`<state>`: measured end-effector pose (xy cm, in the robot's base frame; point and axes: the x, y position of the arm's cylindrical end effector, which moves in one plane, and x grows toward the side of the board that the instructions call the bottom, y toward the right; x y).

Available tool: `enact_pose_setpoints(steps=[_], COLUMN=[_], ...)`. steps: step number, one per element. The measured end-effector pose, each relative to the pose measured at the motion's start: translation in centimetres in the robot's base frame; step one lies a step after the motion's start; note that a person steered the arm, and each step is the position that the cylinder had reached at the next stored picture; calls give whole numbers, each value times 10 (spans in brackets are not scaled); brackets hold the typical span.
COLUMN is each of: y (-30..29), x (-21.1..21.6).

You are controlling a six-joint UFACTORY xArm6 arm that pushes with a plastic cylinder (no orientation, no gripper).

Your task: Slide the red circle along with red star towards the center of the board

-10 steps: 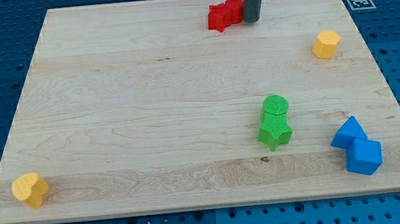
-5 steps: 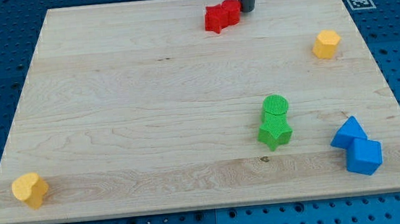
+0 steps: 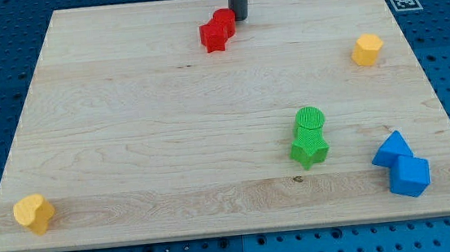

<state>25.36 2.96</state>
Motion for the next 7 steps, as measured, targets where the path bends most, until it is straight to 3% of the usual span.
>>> enact_pose_setpoints(steps=[2, 7], y=[-7, -32], x=[33, 33])
